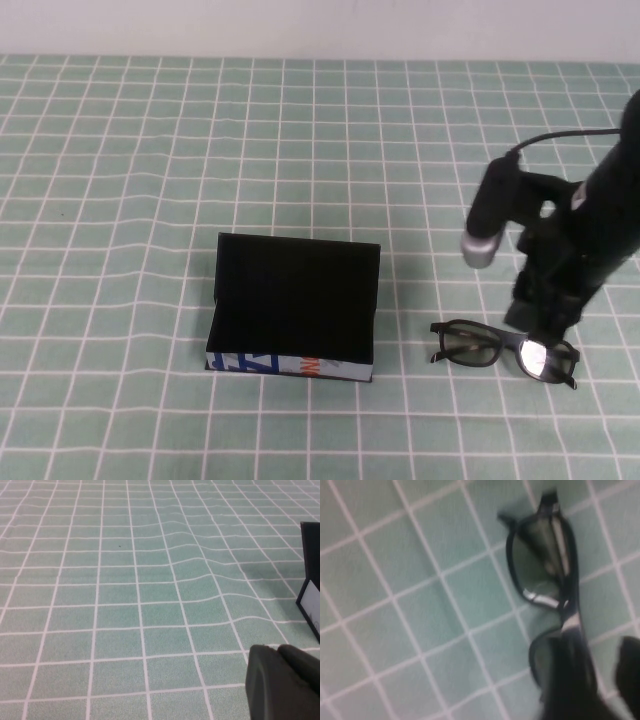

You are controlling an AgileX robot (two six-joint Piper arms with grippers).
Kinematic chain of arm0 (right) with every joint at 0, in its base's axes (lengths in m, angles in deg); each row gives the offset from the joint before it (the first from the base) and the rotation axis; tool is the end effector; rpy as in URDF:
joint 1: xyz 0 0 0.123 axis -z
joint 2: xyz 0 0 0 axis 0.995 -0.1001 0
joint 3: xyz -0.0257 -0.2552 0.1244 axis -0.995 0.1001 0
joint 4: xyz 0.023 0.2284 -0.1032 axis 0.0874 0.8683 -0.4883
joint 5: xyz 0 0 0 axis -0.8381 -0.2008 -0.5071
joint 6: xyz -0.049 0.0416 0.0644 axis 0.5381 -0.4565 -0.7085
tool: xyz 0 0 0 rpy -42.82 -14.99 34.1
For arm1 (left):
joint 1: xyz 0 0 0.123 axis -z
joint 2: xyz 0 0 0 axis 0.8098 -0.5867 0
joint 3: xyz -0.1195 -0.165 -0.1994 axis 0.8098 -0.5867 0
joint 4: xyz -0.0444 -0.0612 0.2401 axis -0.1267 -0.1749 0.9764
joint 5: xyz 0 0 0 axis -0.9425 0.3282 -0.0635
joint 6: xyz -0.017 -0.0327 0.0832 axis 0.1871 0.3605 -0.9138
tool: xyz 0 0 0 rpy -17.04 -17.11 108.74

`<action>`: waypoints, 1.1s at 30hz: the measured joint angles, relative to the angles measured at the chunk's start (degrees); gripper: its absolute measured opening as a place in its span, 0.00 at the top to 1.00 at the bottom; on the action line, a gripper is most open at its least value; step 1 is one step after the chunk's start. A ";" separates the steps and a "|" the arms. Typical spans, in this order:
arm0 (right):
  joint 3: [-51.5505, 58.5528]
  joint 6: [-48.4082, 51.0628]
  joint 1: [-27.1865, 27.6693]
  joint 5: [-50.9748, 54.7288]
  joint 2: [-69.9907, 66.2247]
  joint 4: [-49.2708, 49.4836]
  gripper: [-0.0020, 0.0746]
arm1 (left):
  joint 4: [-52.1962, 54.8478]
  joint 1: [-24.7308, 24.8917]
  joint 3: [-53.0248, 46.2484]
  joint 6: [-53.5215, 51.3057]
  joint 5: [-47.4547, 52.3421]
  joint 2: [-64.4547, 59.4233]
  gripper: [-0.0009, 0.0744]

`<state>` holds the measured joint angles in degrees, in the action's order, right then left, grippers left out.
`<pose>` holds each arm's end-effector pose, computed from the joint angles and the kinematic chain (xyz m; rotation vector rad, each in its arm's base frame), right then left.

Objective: Return glasses to glasses case
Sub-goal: Pick up the glasses from the table

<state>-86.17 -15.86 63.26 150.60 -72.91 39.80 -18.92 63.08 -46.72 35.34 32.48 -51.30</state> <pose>0.2886 0.1172 0.2686 -1.6436 2.3901 0.0141 0.0518 -0.0092 0.1731 0.1140 1.8536 -0.1493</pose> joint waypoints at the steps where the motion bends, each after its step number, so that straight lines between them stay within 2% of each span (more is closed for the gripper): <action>1: 0.00 0.00 -0.44 -0.95 -0.22 -0.10 0.62 | 0.00 0.00 0.00 0.00 0.00 0.00 0.99; 3: 0.00 0.61 -0.81 -2.34 -0.99 -0.21 0.48 | 0.00 0.00 0.00 0.00 0.00 0.00 0.99; 6: 0.26 2.83 -0.81 -3.56 -2.63 -1.61 0.41 | 0.00 0.00 0.00 0.00 0.00 0.00 0.99; 13: 3.06 5.33 -0.81 -8.24 -5.67 -2.99 0.42 | 0.00 0.00 0.00 0.00 0.00 0.00 0.99; 33: 4.26 7.04 -0.81 -11.11 -14.58 -1.21 0.45 | 0.00 0.00 0.00 0.00 0.00 0.00 0.99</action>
<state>-81.91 -8.82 62.44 139.49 -87.49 38.59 -18.92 63.08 -46.72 35.34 32.48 -51.30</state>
